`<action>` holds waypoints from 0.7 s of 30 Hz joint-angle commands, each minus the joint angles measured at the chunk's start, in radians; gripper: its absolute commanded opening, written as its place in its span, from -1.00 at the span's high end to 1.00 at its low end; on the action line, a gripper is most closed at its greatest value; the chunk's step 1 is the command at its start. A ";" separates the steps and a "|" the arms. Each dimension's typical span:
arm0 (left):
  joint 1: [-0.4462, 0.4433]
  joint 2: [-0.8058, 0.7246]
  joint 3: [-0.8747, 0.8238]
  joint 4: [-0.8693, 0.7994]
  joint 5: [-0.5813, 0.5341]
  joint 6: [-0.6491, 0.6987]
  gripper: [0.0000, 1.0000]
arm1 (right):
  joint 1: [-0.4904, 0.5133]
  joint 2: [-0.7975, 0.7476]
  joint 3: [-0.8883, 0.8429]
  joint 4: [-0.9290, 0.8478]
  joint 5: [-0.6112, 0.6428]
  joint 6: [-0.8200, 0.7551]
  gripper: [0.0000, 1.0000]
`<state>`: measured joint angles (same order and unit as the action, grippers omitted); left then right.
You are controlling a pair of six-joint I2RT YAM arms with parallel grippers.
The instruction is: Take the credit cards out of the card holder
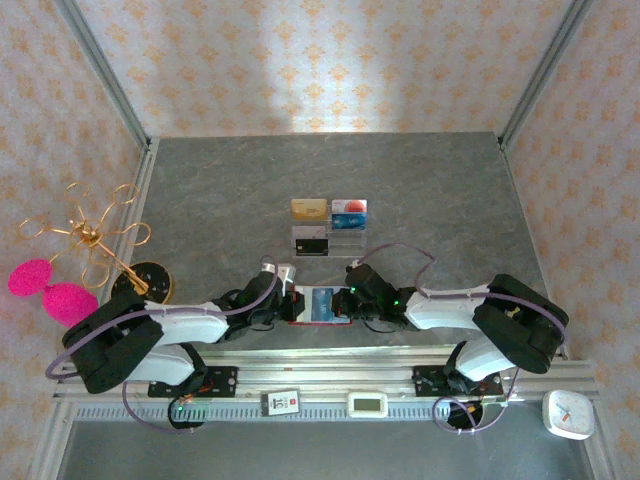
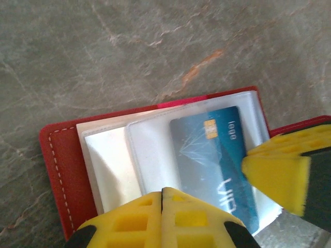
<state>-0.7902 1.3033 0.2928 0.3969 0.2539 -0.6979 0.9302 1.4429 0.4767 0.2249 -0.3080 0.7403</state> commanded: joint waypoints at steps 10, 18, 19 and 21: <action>-0.030 0.160 0.080 0.005 0.001 0.036 1.00 | -0.003 0.025 -0.012 0.026 -0.019 -0.014 1.00; -0.023 0.101 0.045 -0.017 -0.018 0.017 1.00 | -0.005 0.027 -0.019 0.040 -0.031 -0.014 1.00; -0.024 0.095 0.043 -0.017 -0.016 0.018 1.00 | -0.005 0.027 -0.022 0.046 -0.032 -0.013 1.00; -0.024 0.111 0.046 -0.025 -0.015 0.021 1.00 | -0.007 0.028 -0.028 0.072 -0.048 -0.009 0.90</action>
<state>-0.8223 1.4132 0.3500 0.4080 0.2543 -0.6815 0.9283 1.4578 0.4694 0.2722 -0.3439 0.7406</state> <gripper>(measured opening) 0.044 0.047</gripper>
